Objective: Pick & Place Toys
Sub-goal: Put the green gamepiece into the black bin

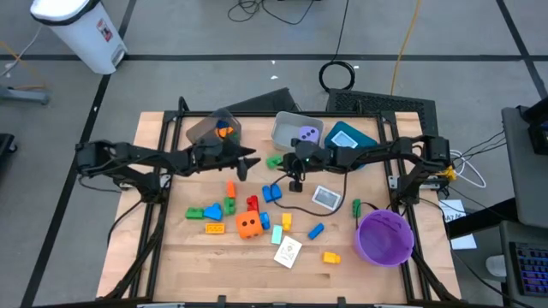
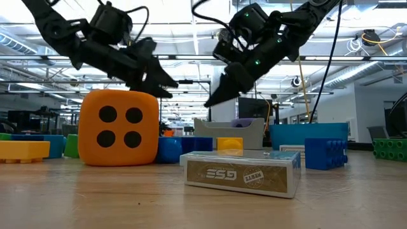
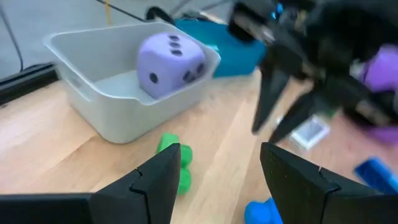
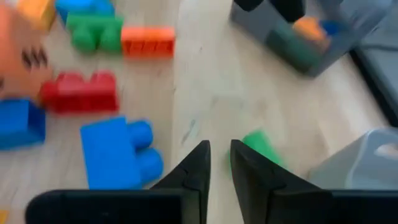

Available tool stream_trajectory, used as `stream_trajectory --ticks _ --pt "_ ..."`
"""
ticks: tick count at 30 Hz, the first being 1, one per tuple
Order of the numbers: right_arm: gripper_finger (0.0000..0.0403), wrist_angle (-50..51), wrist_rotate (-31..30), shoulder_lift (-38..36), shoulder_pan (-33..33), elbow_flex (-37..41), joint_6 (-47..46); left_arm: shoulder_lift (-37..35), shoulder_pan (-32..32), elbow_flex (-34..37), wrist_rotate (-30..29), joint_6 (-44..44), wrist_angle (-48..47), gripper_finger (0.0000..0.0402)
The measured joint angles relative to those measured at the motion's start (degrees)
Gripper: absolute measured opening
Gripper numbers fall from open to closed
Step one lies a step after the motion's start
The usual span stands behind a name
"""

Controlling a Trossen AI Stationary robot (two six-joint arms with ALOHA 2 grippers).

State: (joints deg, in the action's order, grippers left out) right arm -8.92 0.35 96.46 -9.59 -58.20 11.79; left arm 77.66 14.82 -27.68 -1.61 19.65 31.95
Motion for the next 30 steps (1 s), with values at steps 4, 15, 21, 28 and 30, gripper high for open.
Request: stream_trajectory --ticks 4,15,21,28,30 --pt "0.0089 2.2 -0.1 -0.2 0.1 0.0 -0.6 5.6 -1.6 -1.9 0.2 -5.8 1.4 0.0230" --pt "0.0217 10.9 -0.4 -0.3 -0.6 0.0 -5.5 23.4 -3.1 -15.7 -5.2 -19.2 -4.0 0.0230" --pt "0.0262 15.8 -0.4 -0.3 -1.2 0.0 -5.6 26.2 -2.4 -17.7 -11.9 -21.4 -4.2 0.0230" --pt "0.0279 8.5 -0.5 -0.3 -1.2 4.7 -5.6 26.2 0.1 -17.7 -11.5 -19.0 -9.7 0.0230" --pt "0.0278 5.7 -0.5 -0.3 -1.2 6.3 -5.7 26.2 0.4 -17.7 -10.4 -19.0 -9.8 0.0230"
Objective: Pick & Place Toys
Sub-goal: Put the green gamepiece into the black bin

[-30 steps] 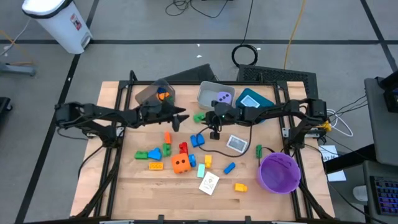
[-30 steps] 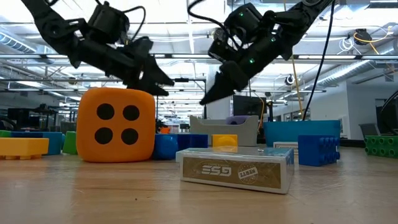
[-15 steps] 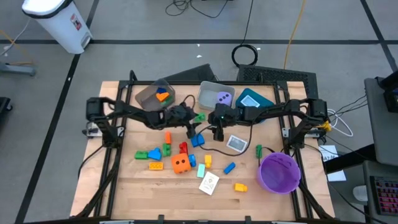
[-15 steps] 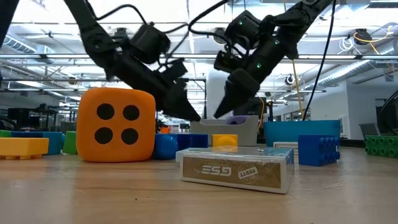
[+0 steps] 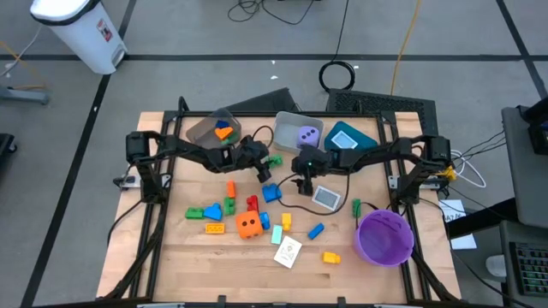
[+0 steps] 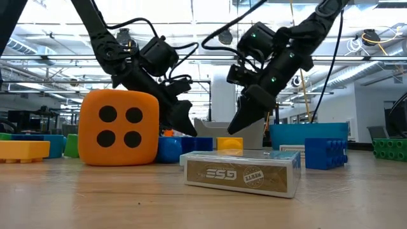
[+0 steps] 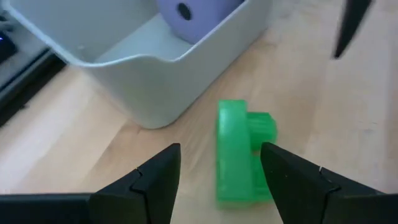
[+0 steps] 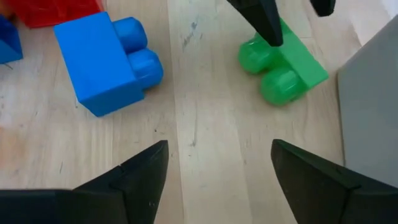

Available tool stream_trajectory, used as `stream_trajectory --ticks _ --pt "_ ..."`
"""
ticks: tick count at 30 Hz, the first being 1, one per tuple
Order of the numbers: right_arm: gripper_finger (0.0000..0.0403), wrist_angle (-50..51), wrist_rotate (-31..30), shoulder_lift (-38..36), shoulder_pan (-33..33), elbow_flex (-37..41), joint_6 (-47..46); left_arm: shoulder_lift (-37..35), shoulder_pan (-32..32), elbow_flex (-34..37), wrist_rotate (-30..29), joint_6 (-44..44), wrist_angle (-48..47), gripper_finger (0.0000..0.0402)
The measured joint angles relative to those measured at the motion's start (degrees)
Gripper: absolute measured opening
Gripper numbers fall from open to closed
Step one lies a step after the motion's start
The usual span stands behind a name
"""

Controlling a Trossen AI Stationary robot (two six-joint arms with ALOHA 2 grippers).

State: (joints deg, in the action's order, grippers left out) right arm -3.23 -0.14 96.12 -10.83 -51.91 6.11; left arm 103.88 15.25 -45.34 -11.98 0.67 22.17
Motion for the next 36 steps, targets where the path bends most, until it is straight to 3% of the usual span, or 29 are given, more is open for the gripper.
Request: stream_trajectory --ticks 5,20,36 --pt "0.0272 -4.2 0.0 0.0 -0.1 2.7 -2.2 0.0 0.5 0.0 4.3 0.1 0.0 0.0230" --pt "0.0265 -4.3 0.2 0.0 -0.1 2.8 -2.4 0.0 1.6 0.0 7.2 2.7 -2.4 0.0224" --pt "0.0261 -4.3 0.2 0.0 -0.1 2.8 -2.5 -0.1 1.6 0.0 13.4 2.0 -2.1 0.0046"
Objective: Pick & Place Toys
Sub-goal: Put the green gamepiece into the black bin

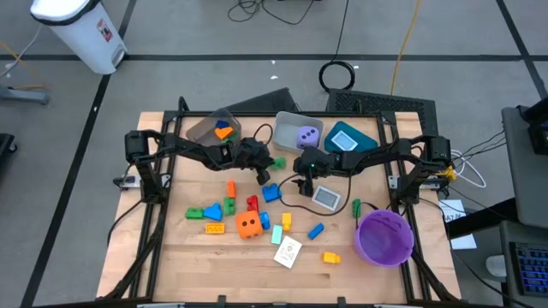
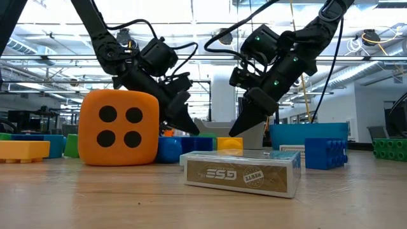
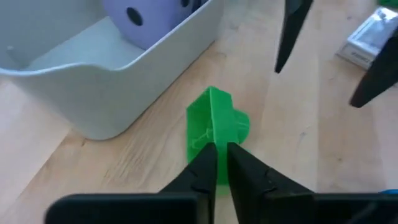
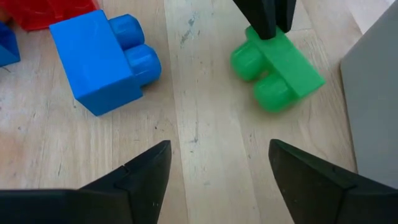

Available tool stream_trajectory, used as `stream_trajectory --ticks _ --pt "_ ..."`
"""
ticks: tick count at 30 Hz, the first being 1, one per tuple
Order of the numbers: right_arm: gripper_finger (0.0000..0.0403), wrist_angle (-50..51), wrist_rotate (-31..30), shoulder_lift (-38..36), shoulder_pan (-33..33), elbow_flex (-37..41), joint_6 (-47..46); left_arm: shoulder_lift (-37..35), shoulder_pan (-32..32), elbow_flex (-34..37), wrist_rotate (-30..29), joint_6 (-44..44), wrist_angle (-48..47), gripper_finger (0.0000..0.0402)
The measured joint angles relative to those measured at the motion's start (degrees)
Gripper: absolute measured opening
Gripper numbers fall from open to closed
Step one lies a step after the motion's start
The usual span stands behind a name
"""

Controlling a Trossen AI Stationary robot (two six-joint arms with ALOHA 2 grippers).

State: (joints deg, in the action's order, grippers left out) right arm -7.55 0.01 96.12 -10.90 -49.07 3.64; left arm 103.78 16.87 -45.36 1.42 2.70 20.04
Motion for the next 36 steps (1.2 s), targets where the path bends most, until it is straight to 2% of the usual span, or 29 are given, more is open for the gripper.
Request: stream_trajectory --ticks 7,22,30,36 --pt "0.0258 0.0 0.0 0.0 0.0 0.0 0.0 0.1 0.0 0.1 3.5 -0.7 -0.6 0.0005" --pt "0.0253 0.0 0.0 0.0 0.0 0.0 0.0 -1.3 0.0 0.2 3.1 -1.1 -0.2 0.0005" --pt "0.0253 0.0 0.0 0.0 0.0 0.0 0.0 -1.5 0.0 0.1 3.6 -2.6 1.3 0.0058" --pt "0.0253 0.0 0.0 0.0 0.0 0.0 0.0 -1.5 0.0 0.1 3.1 -4.5 1.2 0.0144"
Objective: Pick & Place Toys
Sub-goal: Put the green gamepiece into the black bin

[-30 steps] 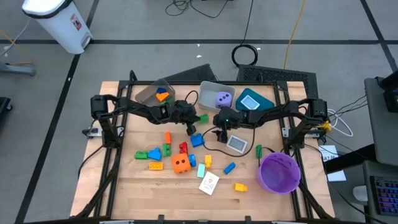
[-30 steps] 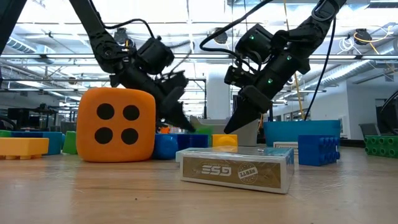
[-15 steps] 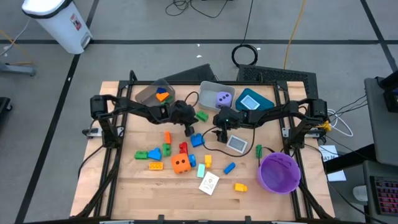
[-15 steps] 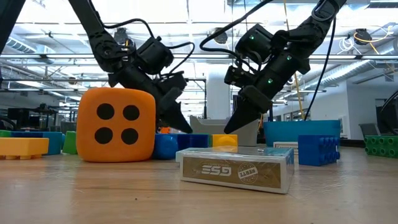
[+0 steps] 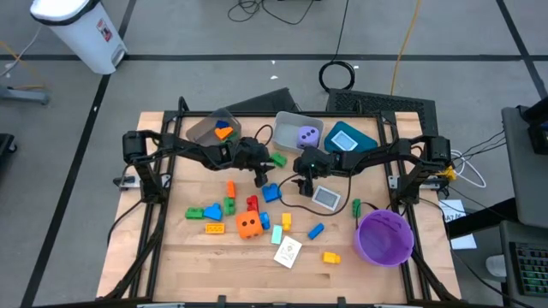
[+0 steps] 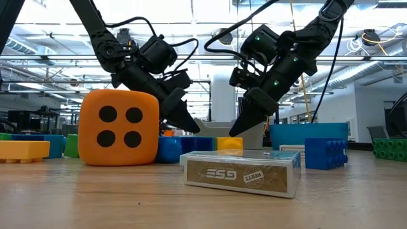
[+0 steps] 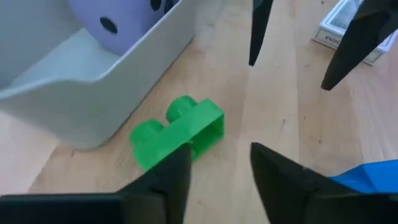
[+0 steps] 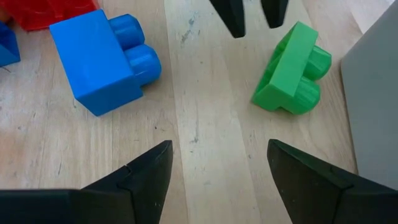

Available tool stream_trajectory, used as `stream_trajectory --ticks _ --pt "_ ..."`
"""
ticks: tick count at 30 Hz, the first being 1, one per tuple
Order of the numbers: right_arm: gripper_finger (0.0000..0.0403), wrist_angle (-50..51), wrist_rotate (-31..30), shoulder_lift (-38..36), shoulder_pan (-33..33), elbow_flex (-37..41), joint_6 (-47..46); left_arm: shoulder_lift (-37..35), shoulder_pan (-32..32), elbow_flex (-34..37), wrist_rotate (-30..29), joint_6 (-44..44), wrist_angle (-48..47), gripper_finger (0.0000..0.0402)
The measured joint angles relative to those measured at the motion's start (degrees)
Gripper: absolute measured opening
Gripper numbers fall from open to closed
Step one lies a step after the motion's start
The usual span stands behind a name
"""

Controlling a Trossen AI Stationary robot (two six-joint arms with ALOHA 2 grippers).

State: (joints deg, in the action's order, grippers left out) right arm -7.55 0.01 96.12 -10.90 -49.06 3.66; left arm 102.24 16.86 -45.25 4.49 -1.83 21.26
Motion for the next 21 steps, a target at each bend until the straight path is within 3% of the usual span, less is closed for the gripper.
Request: stream_trajectory --ticks 5,9,21 --pt "0.0253 -0.1 0.0 0.0 0.0 0.0 0.0 0.0 0.0 0.0 0.0 -4.5 2.5 0.0218" --pt "0.0253 -0.9 0.0 0.0 0.0 0.0 0.0 0.0 0.2 -1.2 -0.1 -6.9 3.0 0.0252" --pt "0.0253 -0.8 0.0 0.0 0.0 0.0 0.0 5.4 2.5 -13.4 1.0 -9.9 -8.5 0.0245"
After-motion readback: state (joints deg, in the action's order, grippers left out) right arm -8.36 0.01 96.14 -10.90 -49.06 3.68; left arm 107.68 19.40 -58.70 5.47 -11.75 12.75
